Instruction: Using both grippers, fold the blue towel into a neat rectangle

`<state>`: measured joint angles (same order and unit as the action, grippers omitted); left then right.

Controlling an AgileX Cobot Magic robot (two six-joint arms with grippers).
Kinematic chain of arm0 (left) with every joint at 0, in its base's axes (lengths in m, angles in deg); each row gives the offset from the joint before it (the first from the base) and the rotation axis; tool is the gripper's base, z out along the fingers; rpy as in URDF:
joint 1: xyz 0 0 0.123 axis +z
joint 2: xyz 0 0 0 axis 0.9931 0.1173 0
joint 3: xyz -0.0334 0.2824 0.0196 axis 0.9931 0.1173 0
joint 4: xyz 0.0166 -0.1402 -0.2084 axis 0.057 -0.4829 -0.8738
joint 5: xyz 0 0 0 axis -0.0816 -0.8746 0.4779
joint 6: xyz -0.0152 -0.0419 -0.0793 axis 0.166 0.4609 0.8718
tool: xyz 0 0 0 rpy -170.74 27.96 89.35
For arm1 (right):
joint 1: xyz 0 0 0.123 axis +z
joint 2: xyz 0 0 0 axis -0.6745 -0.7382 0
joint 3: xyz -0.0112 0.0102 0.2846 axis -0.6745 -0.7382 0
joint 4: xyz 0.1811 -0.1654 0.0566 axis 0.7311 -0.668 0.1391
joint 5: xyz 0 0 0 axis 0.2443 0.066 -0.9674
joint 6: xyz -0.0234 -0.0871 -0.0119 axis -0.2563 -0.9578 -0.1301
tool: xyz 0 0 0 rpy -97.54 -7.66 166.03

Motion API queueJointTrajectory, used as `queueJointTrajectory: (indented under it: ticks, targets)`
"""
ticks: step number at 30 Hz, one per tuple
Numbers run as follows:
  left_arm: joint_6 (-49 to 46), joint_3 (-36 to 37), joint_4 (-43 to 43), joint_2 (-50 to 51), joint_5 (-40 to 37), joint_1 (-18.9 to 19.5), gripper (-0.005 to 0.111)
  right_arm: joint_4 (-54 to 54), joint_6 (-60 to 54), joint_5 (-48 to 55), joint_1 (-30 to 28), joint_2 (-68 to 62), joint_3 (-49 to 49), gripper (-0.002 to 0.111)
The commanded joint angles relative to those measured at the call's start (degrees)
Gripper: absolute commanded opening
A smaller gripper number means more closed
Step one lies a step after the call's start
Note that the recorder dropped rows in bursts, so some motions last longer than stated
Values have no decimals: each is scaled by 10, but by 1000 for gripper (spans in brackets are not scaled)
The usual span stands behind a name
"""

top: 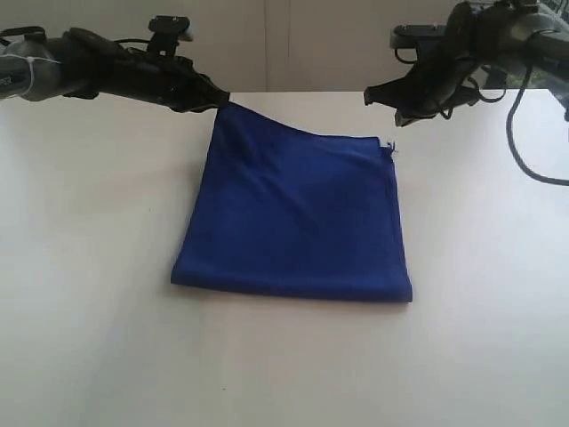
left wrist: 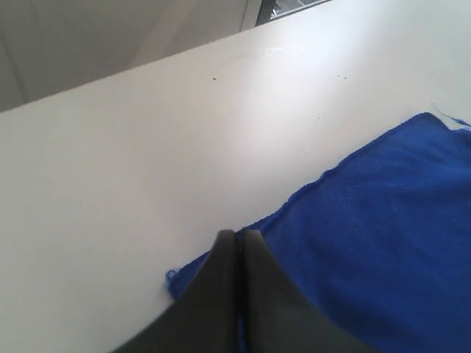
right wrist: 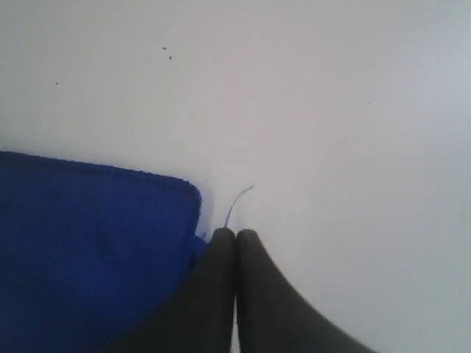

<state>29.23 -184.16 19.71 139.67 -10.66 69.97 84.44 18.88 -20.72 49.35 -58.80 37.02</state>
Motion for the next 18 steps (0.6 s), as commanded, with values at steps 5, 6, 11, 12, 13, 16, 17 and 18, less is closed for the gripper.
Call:
queueJointTrajectory:
  ticks: [5, 6, 11, 12, 13, 16, 17, 18]
  targets:
    - [-23, -3, -49, 41, 34, -1, 0, 35, -3, -48, 0, -26, 1, 0]
    - [-23, -3, -50, 42, 36, -1, 0, 43, -6, -52, 0, -28, 1, 1]
    - [-24, -3, -70, 47, 38, -1, 0, 95, -24, -76, 0, -54, 1, 28]
    - [-24, -3, -70, 47, 38, -1, 0, 101, -29, -80, 0, -58, 1, 30]
    - [-24, -3, -70, 47, 38, -1, 0, 105, -30, -83, 0, -63, 1, 31]
    - [-24, -3, -70, 47, 38, -1, 0, 118, -34, -98, 0, -73, 1, 31]
    - [-24, -3, -70, 47, 38, -1, 0, 118, -34, -103, 0, -76, 1, 31]
    - [-24, -3, -70, 47, 38, -1, 0, 118, -34, -106, 0, -78, 1, 31]
